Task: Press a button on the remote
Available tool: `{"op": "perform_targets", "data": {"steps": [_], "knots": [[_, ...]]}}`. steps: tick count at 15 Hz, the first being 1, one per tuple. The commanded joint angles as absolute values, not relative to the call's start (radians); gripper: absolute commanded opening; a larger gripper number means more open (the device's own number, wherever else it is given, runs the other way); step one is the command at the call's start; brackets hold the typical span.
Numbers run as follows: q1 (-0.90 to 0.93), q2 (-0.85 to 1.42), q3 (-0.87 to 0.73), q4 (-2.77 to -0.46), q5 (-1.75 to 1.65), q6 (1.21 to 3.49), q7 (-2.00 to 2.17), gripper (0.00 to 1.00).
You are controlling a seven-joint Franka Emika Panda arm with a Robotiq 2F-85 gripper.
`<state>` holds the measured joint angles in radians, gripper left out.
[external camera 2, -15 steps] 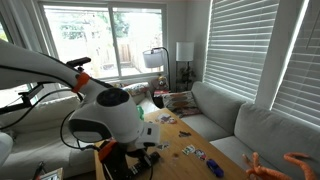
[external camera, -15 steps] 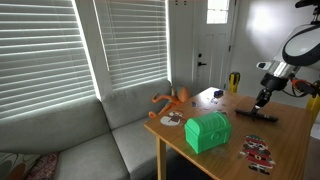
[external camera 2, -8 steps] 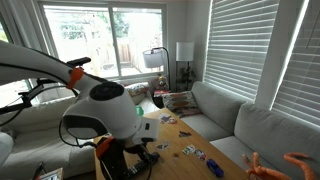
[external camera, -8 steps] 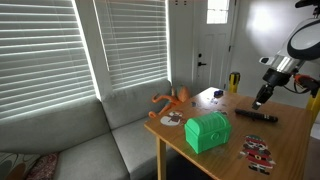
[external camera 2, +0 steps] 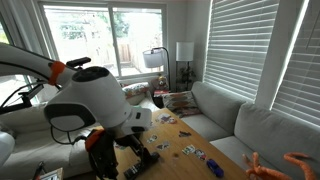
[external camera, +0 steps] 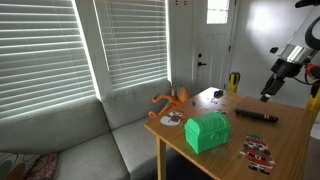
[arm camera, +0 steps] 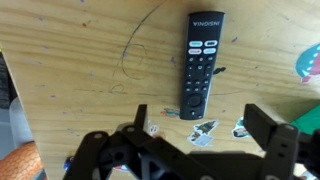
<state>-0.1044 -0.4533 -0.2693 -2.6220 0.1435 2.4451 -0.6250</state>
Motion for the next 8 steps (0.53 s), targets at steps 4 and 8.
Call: {"op": "perform_targets", "data": {"steps": [4, 8], "knots": [[-0.132, -0.615, -0.248, -2.662, 0.05, 2.323, -0.488, 1.0], [-0.134, -0.67, -0.245, -2.667, 0.031, 2.276, -0.428, 1.0]]}}
